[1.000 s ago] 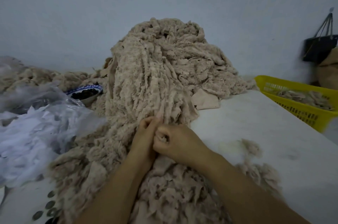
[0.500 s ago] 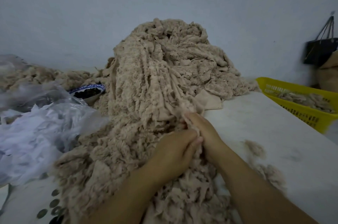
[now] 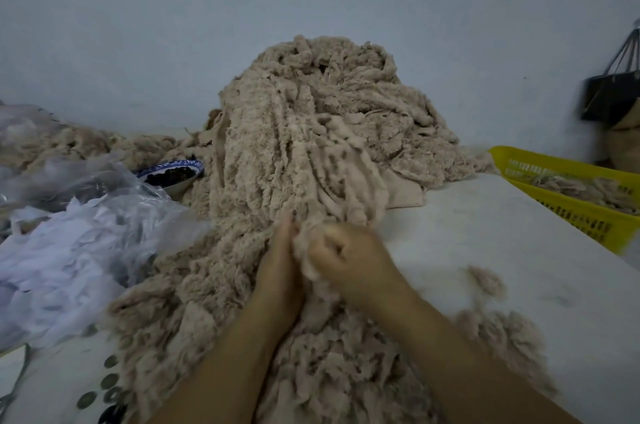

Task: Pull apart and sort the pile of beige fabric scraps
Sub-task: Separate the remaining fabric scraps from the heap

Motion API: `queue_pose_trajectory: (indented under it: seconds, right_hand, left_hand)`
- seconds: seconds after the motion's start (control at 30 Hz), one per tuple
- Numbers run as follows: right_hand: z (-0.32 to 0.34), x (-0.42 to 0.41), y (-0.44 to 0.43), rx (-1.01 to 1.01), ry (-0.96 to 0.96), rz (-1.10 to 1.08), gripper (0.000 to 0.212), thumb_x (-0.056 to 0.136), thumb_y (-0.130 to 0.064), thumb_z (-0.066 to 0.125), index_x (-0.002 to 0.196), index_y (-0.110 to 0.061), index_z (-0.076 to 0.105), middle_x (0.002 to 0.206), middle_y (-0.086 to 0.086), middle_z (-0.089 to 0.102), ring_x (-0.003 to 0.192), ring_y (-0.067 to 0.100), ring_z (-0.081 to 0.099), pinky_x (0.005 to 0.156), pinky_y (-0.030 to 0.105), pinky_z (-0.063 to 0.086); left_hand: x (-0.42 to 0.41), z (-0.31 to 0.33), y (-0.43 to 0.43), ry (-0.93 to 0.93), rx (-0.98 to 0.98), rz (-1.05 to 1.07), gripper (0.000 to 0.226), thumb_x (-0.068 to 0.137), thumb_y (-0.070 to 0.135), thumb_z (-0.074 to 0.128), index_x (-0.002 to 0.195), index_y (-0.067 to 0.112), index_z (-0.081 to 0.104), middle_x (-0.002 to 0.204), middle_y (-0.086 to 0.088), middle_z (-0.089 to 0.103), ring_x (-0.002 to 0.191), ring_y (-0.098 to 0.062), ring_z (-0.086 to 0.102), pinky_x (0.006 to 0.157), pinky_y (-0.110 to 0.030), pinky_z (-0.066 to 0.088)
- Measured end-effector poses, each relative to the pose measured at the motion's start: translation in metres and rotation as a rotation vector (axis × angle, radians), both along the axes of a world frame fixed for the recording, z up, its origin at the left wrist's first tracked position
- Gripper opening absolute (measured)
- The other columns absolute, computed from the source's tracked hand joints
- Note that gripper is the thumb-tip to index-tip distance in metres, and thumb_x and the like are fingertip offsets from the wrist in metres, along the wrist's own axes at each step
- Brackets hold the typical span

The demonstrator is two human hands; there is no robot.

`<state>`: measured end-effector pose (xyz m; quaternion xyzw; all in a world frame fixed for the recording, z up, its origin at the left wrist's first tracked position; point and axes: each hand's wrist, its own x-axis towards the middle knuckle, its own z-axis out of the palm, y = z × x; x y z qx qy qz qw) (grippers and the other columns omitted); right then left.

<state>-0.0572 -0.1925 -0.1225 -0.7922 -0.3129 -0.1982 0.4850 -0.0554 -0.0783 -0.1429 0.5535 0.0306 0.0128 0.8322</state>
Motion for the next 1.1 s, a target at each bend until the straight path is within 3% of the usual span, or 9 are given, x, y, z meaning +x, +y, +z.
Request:
queue_pose_trajectory:
  seconds: [0.1, 0.27, 0.47, 0.57, 0.67, 0.87, 0.97, 1.03, 1.1]
  right_hand:
    - [-0.017, 0.006, 0.005, -0.022, 0.056, -0.028, 0.041, 0.091, -0.028, 0.053, 0.056, -0.028, 0.031, 0.050, -0.009, 0.036, 0.048, 0.005, 0.037, 0.051, 0.027, 0.028]
    - [-0.014, 0.024, -0.020, 0.266, 0.259, -0.218, 0.038, 0.105, -0.036, 0.041, 0.068, -0.030, 0.047, 0.061, -0.023, 0.056, 0.057, -0.005, 0.050, 0.055, 0.012, 0.038]
    - [-0.019, 0.025, -0.016, 0.442, 0.535, -0.052, 0.049, 0.095, -0.068, 0.036, 0.120, -0.037, 0.065, 0.115, -0.019, 0.067, 0.108, -0.001, 0.062, 0.094, 0.021, 0.051]
    - [-0.019, 0.018, -0.013, 0.072, 0.416, 0.006, 0.037, 0.076, -0.080, 0.046, 0.098, -0.051, 0.053, 0.094, -0.031, 0.062, 0.085, -0.010, 0.059, 0.073, 0.020, 0.050]
    - [-0.027, 0.023, -0.009, -0.264, 0.281, -0.045, 0.034, 0.085, -0.063, 0.053, 0.096, -0.032, 0.056, 0.093, -0.014, 0.063, 0.082, 0.005, 0.059, 0.073, 0.032, 0.051]
    - [-0.019, 0.036, -0.030, 0.232, 0.463, -0.151, 0.030, 0.099, -0.028, 0.052, 0.069, -0.025, 0.051, 0.050, -0.016, 0.046, 0.043, 0.000, 0.038, 0.044, 0.012, 0.031]
    - [-0.015, 0.037, -0.029, 0.449, 0.625, -0.082, 0.027, 0.101, -0.032, 0.053, 0.085, -0.015, 0.067, 0.068, 0.004, 0.065, 0.061, 0.018, 0.058, 0.060, 0.027, 0.047]
    - [-0.013, 0.036, -0.027, 0.533, 0.653, 0.000, 0.023, 0.100, -0.035, 0.056, 0.094, -0.022, 0.073, 0.088, 0.005, 0.075, 0.080, 0.021, 0.070, 0.072, 0.032, 0.056]
    - [-0.014, 0.036, -0.025, 0.515, 0.611, 0.049, 0.022, 0.100, -0.036, 0.057, 0.088, -0.028, 0.075, 0.091, -0.004, 0.076, 0.084, 0.012, 0.072, 0.071, 0.027, 0.057]
  left_hand:
    - [0.000, 0.002, 0.003, -0.081, -0.029, -0.076, 0.065, 0.078, 0.072, 0.050, 0.089, 0.014, 0.076, 0.096, -0.011, 0.075, 0.086, -0.020, 0.073, 0.074, -0.034, 0.059]
    - [-0.003, -0.003, -0.005, -0.165, 0.294, -0.045, 0.044, 0.079, 0.058, 0.069, 0.097, 0.018, 0.070, 0.090, -0.013, 0.070, 0.072, -0.022, 0.064, 0.062, -0.031, 0.049]
    - [-0.002, 0.005, -0.003, -0.042, -0.166, -0.094, 0.036, 0.090, 0.040, 0.057, 0.108, 0.017, 0.079, 0.119, -0.008, 0.073, 0.110, -0.020, 0.070, 0.081, -0.030, 0.059]
    - [0.001, 0.007, 0.004, -0.036, -0.340, -0.092, 0.047, 0.093, 0.036, 0.055, 0.126, 0.004, 0.067, 0.128, -0.017, 0.067, 0.120, -0.027, 0.065, 0.099, -0.041, 0.052]
    - [0.008, 0.010, 0.016, -0.025, -0.537, 0.008, 0.044, 0.096, 0.036, 0.051, 0.123, 0.004, 0.067, 0.124, -0.014, 0.070, 0.114, -0.025, 0.068, 0.096, -0.039, 0.055]
    - [0.019, 0.011, 0.040, -0.018, -0.761, 0.229, 0.031, 0.107, 0.027, 0.042, 0.111, 0.006, 0.065, 0.100, -0.008, 0.078, 0.086, -0.015, 0.075, 0.095, -0.031, 0.056]
    - [0.019, 0.010, 0.034, 0.008, -0.736, 0.216, 0.031, 0.107, 0.019, 0.040, 0.127, 0.007, 0.061, 0.111, -0.009, 0.075, 0.104, -0.018, 0.070, 0.092, -0.034, 0.057]
    - [0.015, 0.011, 0.031, 0.009, -0.700, 0.140, 0.040, 0.107, 0.012, 0.036, 0.145, 0.009, 0.048, 0.090, -0.010, 0.077, 0.119, -0.018, 0.064, 0.072, -0.030, 0.062]
    - [0.010, 0.013, 0.030, -0.015, -0.563, 0.030, 0.040, 0.107, 0.021, 0.036, 0.145, 0.013, 0.047, 0.071, -0.009, 0.074, 0.096, -0.011, 0.073, 0.055, -0.025, 0.059]
